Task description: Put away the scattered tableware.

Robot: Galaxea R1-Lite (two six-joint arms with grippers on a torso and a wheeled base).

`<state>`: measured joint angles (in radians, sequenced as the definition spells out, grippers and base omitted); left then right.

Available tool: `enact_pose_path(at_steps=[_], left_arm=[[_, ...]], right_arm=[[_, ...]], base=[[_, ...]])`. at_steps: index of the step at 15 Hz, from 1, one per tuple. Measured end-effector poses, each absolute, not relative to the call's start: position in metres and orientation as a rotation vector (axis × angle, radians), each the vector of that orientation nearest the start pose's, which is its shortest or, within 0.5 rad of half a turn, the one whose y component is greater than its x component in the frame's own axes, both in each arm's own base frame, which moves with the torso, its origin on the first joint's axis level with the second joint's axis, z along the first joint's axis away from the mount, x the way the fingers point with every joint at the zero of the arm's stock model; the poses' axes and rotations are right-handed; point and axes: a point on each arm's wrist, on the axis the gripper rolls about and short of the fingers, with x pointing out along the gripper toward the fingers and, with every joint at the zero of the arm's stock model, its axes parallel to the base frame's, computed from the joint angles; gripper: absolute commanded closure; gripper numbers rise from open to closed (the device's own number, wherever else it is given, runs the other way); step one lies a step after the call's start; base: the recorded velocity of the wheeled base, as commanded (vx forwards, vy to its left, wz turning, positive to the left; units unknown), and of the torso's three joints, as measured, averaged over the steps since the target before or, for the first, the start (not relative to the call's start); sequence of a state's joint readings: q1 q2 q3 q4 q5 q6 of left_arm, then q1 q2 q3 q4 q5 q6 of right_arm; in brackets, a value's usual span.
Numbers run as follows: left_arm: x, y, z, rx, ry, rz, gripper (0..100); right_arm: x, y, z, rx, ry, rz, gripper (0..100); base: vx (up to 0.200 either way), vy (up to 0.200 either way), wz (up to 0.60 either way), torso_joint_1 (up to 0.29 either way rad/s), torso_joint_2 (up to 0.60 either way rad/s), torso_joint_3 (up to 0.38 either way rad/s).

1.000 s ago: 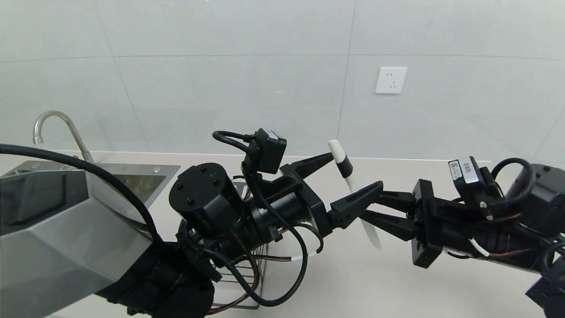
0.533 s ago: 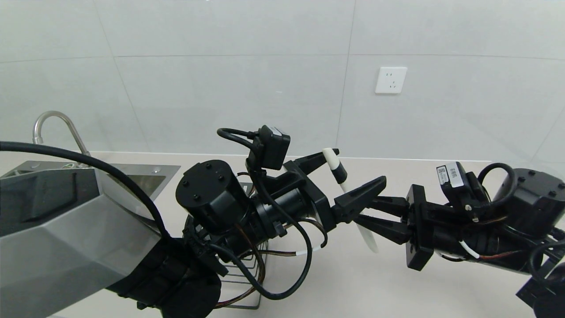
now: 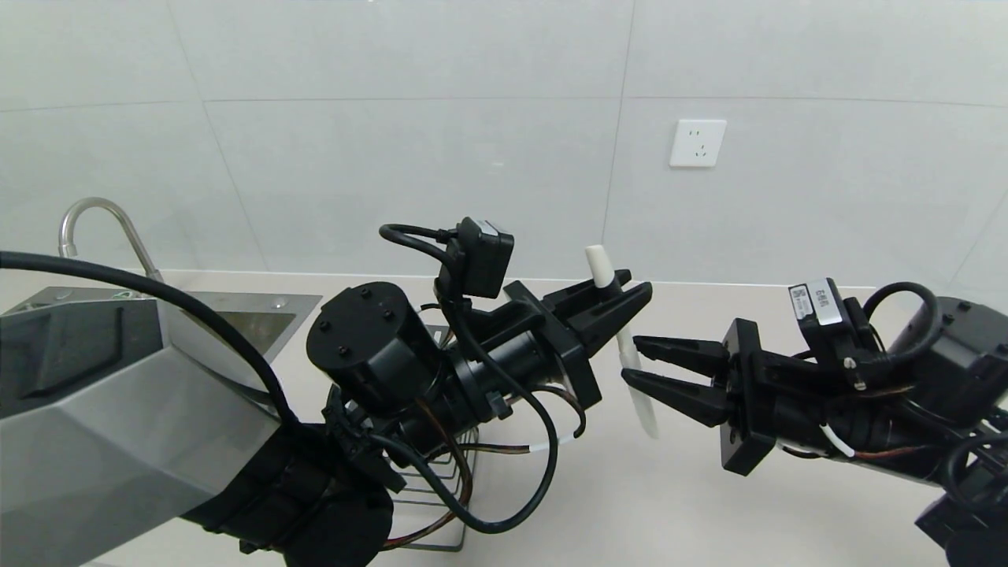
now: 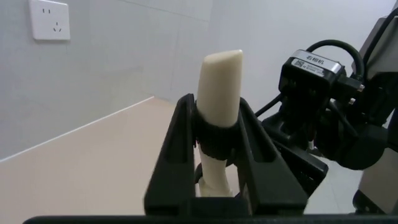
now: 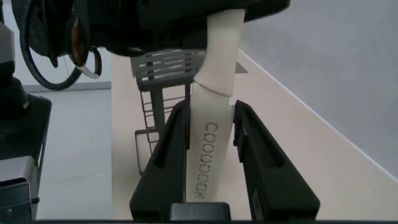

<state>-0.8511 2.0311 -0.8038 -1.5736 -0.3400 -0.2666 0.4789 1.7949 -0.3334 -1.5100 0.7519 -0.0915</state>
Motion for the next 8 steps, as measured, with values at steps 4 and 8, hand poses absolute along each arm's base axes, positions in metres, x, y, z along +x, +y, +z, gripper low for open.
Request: enact_pose_path(at_steps=[4,8], left_arm=[[0.231,-0.274,0.165,-0.319,-0.197,-1.218,100],[0.228,-0.267,0.179,-0.324,-0.216,-1.199,100]], right_arm=[[0.215,0.136,0.129,-0.083,-0.093,1.226,0],[0.203,0.127,0.121,-0.078,-0.041,1.202,0]], base=[[0.0,0.0,0.0,0.0,0.0,0.0],[0.0,0.0,0.0,0.0,0.0,0.0]])
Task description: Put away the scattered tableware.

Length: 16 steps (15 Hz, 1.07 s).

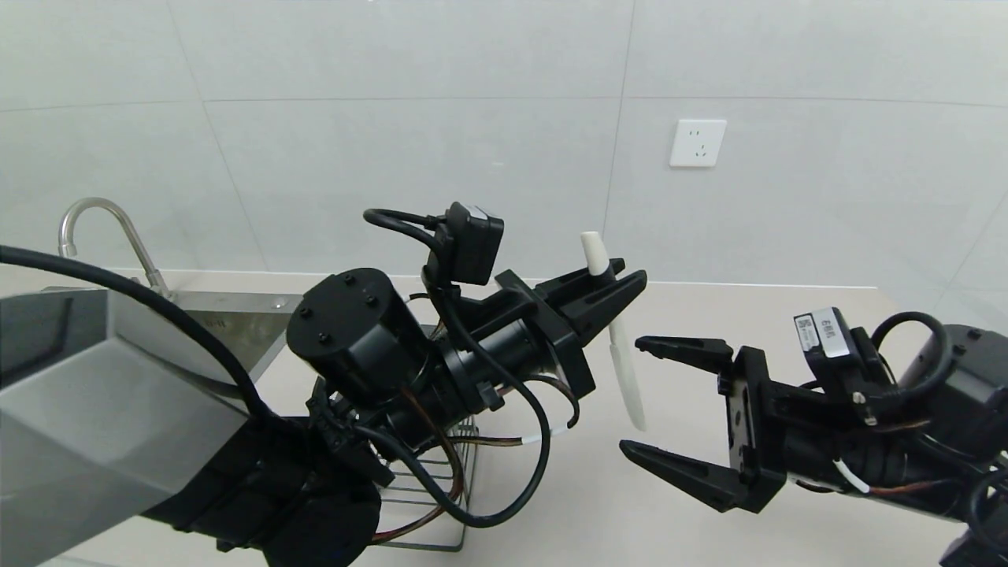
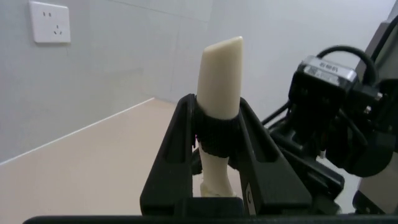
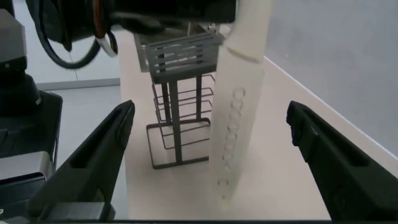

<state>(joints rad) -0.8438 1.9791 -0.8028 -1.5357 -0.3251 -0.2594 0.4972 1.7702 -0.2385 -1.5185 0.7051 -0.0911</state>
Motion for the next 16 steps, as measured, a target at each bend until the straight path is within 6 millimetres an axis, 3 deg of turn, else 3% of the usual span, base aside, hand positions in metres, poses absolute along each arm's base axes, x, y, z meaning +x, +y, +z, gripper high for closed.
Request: enact_pose_path(at_steps=[3,6,10,16], left_arm=[[0.223,-0.255,0.195,-0.292,-0.219,-1.158,100],[0.214,-0.239,0.208,-0.26,-0.222,-1.103,100],[0.206,-0.206,0.208,-0.166,-0.234,-1.029,100],[0.203,-0.186,0.221,-0.154,-0.303,-0.977,100]], right_arm=[[0.188,0.106,0.127,-0.081,-0.05,1.14,0],[0.168,0.07,0.135,-0.09,-0.077,1.007,0],[0.132,0.034,0.157,-0.13,-0.19,0.833,0],[0.062,0.017,0.177,-0.229,-0.379,0.706,0]], base=[[0.0,0.0,0.0,0.0,0.0,0.0],[0.0,0.0,0.0,0.0,0.0,0.0],[0.0,0.0,0.0,0.0,0.0,0.0],[0.0,0.0,0.0,0.0,0.0,0.0]])
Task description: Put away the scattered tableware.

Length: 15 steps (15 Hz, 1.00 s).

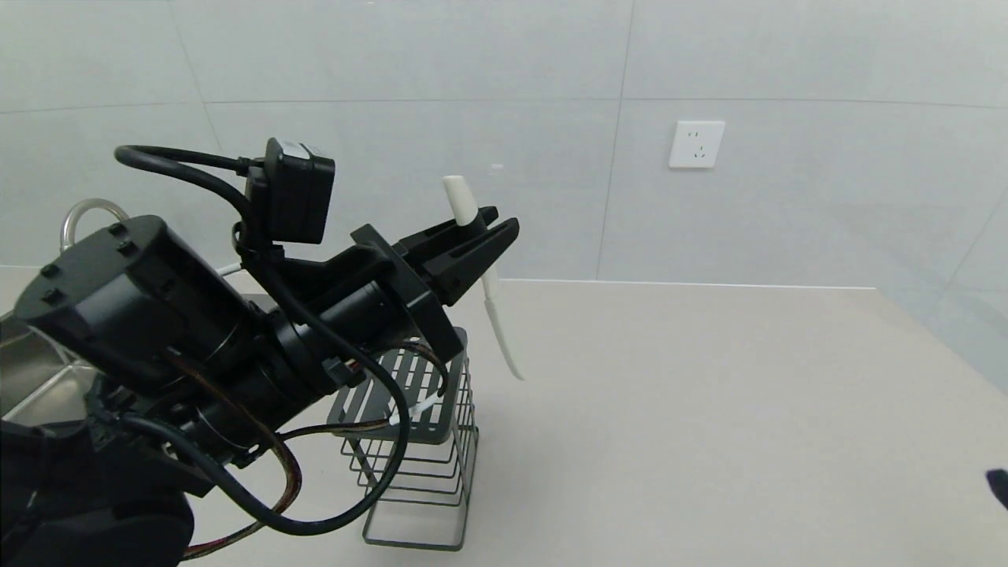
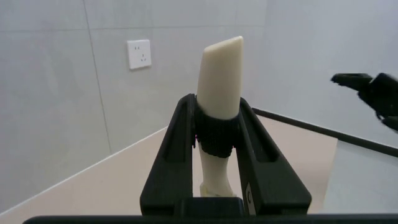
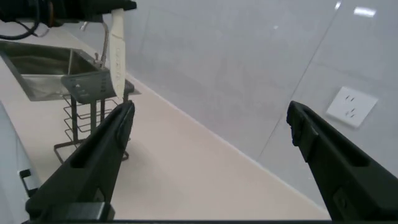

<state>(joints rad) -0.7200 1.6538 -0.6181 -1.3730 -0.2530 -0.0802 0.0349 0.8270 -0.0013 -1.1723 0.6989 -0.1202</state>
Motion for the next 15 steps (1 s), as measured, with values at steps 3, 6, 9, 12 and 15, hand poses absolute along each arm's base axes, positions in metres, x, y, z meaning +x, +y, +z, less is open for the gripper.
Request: enact_pose_path(at_steps=[3,6,9,12,15], left_arm=[[0.203,-0.179,0.226,-0.155,-0.32,-0.956,100],[0.206,-0.173,0.228,-0.153,-0.334,-0.933,100],[0.207,-0.17,0.229,-0.152,-0.335,-0.924,100],[0.213,-0.162,0.229,-0.134,-0.334,-0.875,100],[0.217,-0.154,0.229,-0.118,-0.313,-0.787,100]], right_arm=[[0.023,0.015,0.168,-0.256,-0.426,0.688,0],[-0.012,0.014,0.141,-0.251,-0.413,0.641,0],[-0.028,0.013,0.122,-0.245,-0.418,0.566,0],[-0.022,0.005,0.088,-0.13,-0.114,0.214,0],[-0.023,0.001,0.076,-0.026,-0.002,0.051,0]], base=[[0.0,0.0,0.0,0.0,0.0,0.0],[0.0,0.0,0.0,0.0,0.0,0.0],[0.0,0.0,0.0,0.0,0.0,0.0],[0.0,0.0,0.0,0.0,0.0,0.0],[0.0,0.0,0.0,0.0,0.0,0.0]])
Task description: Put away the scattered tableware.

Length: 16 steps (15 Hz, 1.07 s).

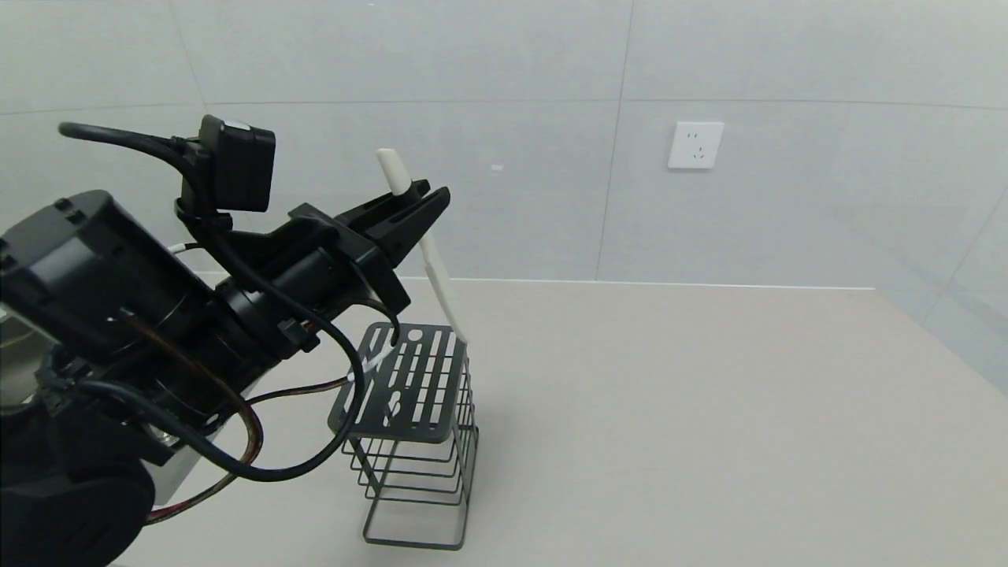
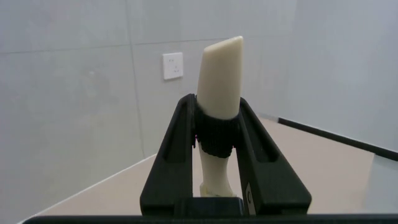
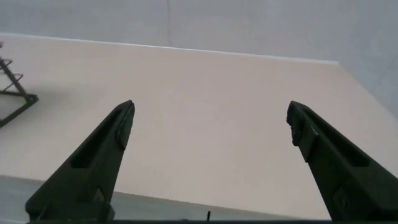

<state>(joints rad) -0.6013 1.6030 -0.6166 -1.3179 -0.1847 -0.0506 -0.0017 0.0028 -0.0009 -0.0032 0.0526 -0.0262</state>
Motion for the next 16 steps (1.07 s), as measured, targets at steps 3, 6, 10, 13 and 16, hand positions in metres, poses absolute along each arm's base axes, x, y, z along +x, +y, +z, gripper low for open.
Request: enact_pose_path(at_steps=[3,6,10,13,16], left_arm=[[0.211,-0.148,0.23,-0.045,-0.246,-0.735,100],[0.2,-0.146,0.242,-0.017,-0.26,-0.671,100],[0.185,-0.151,0.251,0.004,-0.292,-0.695,100],[0.182,-0.152,0.242,0.031,-0.273,-0.752,100],[0.189,-0.154,0.234,0.09,-0.272,-0.823,100]], right_arm=[[-0.023,0.0,0.076,-0.007,0.001,0.006,0],[-0.023,0.0,0.076,-0.01,0.0,0.006,0],[-0.023,0.0,0.076,-0.01,0.0,0.008,0],[-0.023,0.0,0.076,-0.009,0.0,0.01,0],[-0.023,0.0,0.075,-0.009,0.001,0.011,0]], base=[[0.0,0.0,0.0,0.0,0.0,0.0],[0.0,0.0,0.0,0.0,0.0,0.0],[0.0,0.0,0.0,0.0,0.0,0.0],[0.0,0.0,0.0,0.0,0.0,0.0],[0.0,0.0,0.0,0.0,0.0,0.0]])
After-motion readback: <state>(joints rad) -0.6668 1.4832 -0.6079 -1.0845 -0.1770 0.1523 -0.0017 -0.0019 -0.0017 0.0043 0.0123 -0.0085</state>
